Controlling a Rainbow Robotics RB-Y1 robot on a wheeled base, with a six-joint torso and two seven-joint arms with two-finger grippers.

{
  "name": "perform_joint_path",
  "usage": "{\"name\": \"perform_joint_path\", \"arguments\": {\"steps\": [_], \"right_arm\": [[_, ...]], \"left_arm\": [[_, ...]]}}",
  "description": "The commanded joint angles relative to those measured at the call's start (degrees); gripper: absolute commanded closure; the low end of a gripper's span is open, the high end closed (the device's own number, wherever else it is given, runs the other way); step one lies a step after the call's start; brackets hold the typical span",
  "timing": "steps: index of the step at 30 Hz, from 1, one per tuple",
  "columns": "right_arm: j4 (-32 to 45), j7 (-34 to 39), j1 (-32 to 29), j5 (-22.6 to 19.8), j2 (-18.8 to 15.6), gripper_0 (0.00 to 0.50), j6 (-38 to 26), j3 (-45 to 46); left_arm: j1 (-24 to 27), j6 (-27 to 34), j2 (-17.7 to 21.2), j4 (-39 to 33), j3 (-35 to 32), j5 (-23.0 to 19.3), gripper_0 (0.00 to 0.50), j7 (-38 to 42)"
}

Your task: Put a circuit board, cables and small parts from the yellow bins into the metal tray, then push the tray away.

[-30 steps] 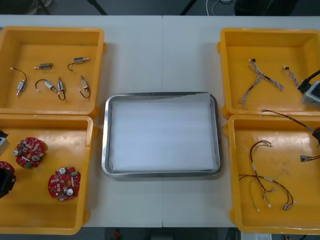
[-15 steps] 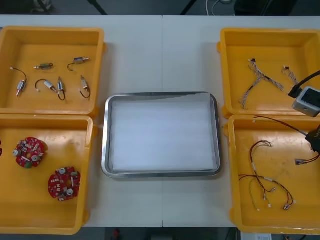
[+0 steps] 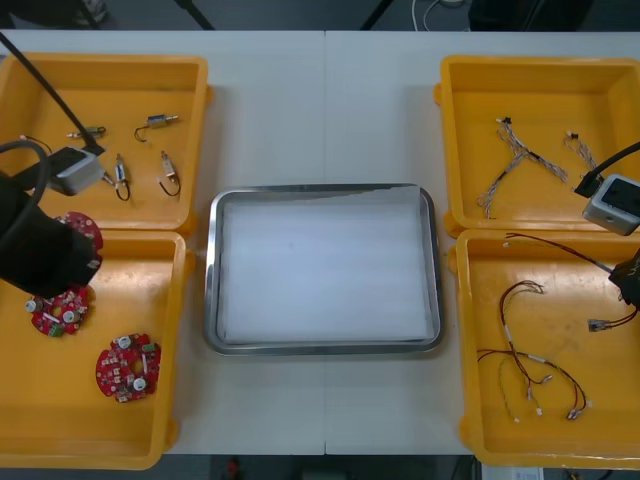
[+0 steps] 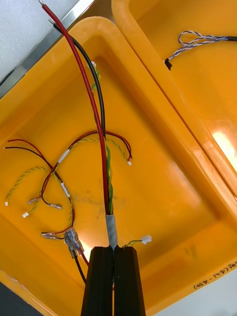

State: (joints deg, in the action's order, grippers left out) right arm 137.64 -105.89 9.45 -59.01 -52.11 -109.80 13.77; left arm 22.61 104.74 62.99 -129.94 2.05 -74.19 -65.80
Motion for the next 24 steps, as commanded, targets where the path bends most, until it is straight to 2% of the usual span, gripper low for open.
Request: {"name": "perform_joint_path", "arguments": {"steps": [1, 6, 13, 18, 24], "right_arm": [[1.6, 1.7, 1.3, -0.5, -1.9, 0.500, -0.2, -0.9], [1.6, 1.9, 1.3, -0.4, -1.9, 0.500, -0.2, -0.9], [1.5, 2.0, 1.3, -0.3, -2.0, 0.500, -0.2, -0.9], [1.6, 2.1, 1.3, -0.3, -1.9, 0.500, -0.2, -0.9], [1.6, 2.2, 1.3, -0.3, -1.9, 0.500, -0.2, -0.9]], "left_arm": [[9.1, 0.5, -4.6, -1.5, 7.7, 2.1, 0.500, 10.5], [17.2, 0.4, -9.7, -1.3, 18.3, 6.9, 0.500, 16.6], [24.2, -1.1, -17.8, 3.6, 29.2, 12.1, 0.500, 21.4], [27.4, -3.0, -22.7, 9.4, 35.8, 15.7, 0.500, 23.3], [28.9, -8.2, -26.4, 16.1, 43.3, 19.9, 0.500, 24.8]]}}
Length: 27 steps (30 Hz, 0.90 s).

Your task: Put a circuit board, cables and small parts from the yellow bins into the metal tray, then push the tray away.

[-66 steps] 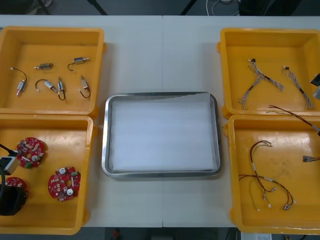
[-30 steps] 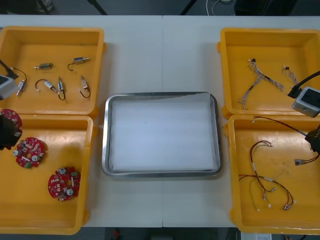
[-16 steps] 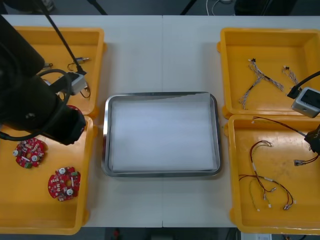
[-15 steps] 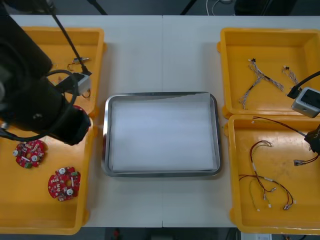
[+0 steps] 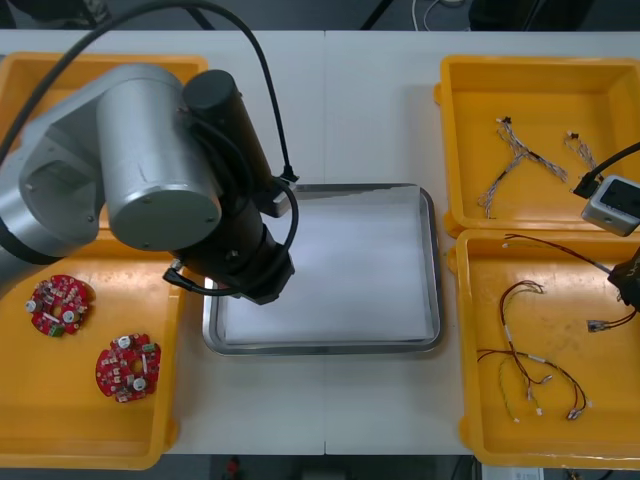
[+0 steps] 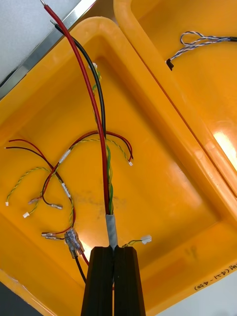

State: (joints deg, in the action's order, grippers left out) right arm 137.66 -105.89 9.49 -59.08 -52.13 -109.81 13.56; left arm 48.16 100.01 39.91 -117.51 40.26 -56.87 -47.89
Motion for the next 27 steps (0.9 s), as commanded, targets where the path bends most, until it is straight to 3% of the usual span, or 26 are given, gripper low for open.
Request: {"name": "perform_joint_path", "arguments": {"steps": [1, 8, 23, 24, 25, 26, 27], "right_arm": [[1.6, 2.2, 1.2, -0.2, -1.9, 0.500, -0.2, -0.6], [1.5, 2.2, 1.2, -0.2, -1.9, 0.500, -0.2, -0.6], [1.5, 2.2, 1.2, -0.2, -1.9, 0.500, -0.2, -0.6], [1.6, 2.3, 1.2, -0.3, -1.9, 0.500, -0.2, -0.6], [1.5, 2.2, 1.2, -0.3, -1.9, 0.500, -0.2, -0.6], [1.6, 2.2, 1.2, -0.3, -1.9, 0.500, -0.2, -0.6], [1.5, 2.2, 1.2, -0.3, -1.9, 0.500, -0.2, -0.6]], "left_arm": [[3.6, -4.1, -4.0, 4.8, 6.3, 2.9, 0.500, 7.1], [4.7, -6.0, -7.6, 10.5, 12.2, 6.1, 0.500, 8.7], [4.7, -10.2, -6.9, 12.5, 16.9, 8.5, 0.499, 9.7], [4.7, -10.2, -6.9, 12.4, 16.9, 8.5, 0.464, 9.8], [4.7, -10.2, -6.9, 12.3, 16.8, 8.5, 0.316, 10.0], [4.7, -10.2, -6.9, 12.2, 16.9, 8.7, 0.132, 10.2], [4.7, -10.3, -6.9, 12.1, 16.9, 8.8, 0.089, 10.3]]}}
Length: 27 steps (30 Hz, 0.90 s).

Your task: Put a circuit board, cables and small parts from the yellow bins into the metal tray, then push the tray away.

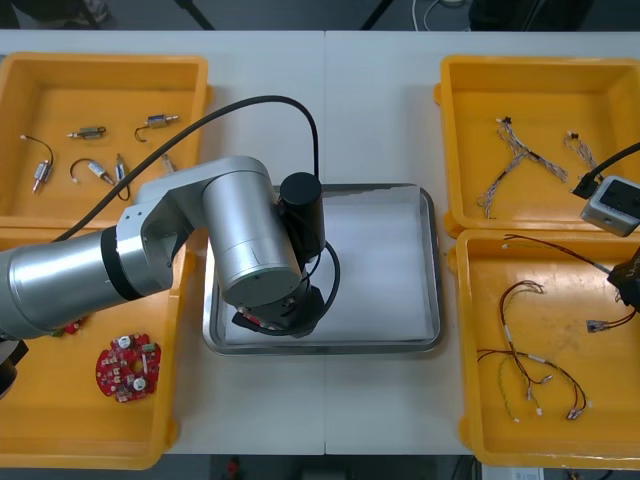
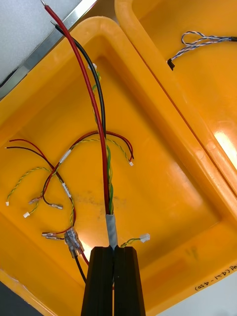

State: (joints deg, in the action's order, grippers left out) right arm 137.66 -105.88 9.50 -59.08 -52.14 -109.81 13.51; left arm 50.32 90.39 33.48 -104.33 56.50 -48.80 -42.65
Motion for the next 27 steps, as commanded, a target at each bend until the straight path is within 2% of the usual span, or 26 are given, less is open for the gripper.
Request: {"name": "perform_joint_path", "arguments": {"steps": [1, 8, 14, 21, 23, 27], "right_arm": [[1.5, 2.2, 1.2, -0.4, -1.9, 0.500, -0.2, -0.6], [1.6, 2.2, 1.2, -0.7, -1.9, 0.500, -0.2, -0.6], [1.5, 2.2, 1.2, -1.0, -1.9, 0.500, -0.2, -0.6], [1.6, 2.2, 3.2, -3.6, -2.0, 0.500, -0.2, -0.7], [1.6, 2.3, 4.5, -5.4, -1.9, 0.500, -0.2, -0.7], [1.5, 2.2, 7.6, -6.6, -2.0, 0.500, -0.2, -3.1]], "left_arm": [[2.6, -0.7, -0.4, -1.2, 0.6, 1.0, 0.001, 5.2], [2.6, -0.7, -0.5, -2.1, 0.6, 1.4, 0.000, 5.8], [2.6, 0.5, -0.3, -4.5, -2.2, 0.8, 0.000, 6.9], [2.5, 8.2, 1.1, -9.8, -12.4, -2.7, 0.000, 6.6], [2.5, 11.0, 2.2, -11.2, -16.3, -4.3, 0.000, 6.1], [2.5, 13.9, 4.4, -12.1, -22.0, -7.3, 0.000, 4.9]]}}
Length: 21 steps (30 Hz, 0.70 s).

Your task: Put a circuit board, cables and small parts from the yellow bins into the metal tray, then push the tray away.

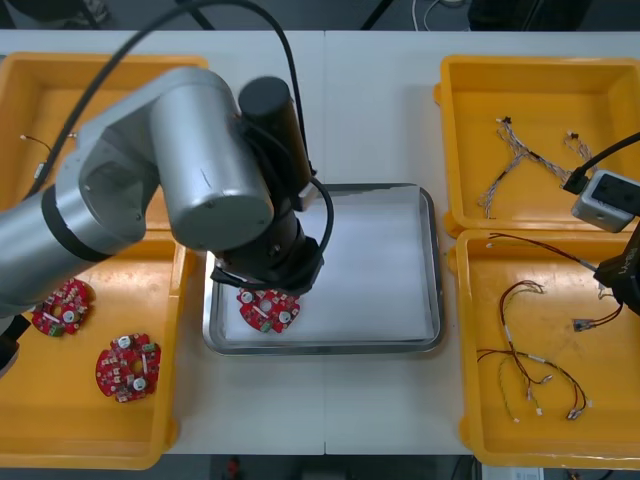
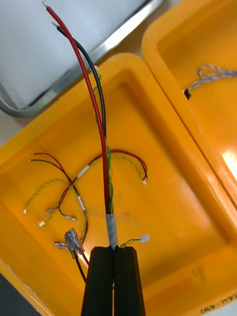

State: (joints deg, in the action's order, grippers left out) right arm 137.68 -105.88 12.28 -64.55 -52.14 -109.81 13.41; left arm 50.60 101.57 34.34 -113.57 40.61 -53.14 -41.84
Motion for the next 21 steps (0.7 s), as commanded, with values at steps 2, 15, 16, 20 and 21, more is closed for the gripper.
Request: {"name": "perform_joint_path", "arguments": {"steps": [2, 15, 16, 20, 21], "right_arm": [[1.5, 2.3, 7.2, -0.5, -2.0, 0.500, -0.2, -6.2], [1.5, 2.5, 23.0, 6.8, -1.2, 0.500, 1.9, -29.1], [1.5, 2.4, 24.4, 7.9, -0.4, 0.500, 2.2, -31.1], [0.0, 2.3, 28.1, 10.8, 3.7, 0.500, 2.1, -36.4], [-0.6, 2.3, 28.5, 10.9, 4.4, 0.500, 2.1, -37.0]], "left_arm": [[2.2, 4.4, 5.4, -3.0, -9.6, -4.4, 0.000, 0.1], [2.2, 6.5, 16.6, 8.3, -24.3, -9.7, 0.000, -18.5], [2.2, 6.4, 17.1, 9.9, -25.4, -9.6, 0.000, -19.6], [2.2, 6.4, 18.2, 16.1, -28.5, -7.1, 0.000, -23.6], [2.2, 6.4, 18.3, 16.8, -28.8, -6.5, 0.000, -24.3]]}}
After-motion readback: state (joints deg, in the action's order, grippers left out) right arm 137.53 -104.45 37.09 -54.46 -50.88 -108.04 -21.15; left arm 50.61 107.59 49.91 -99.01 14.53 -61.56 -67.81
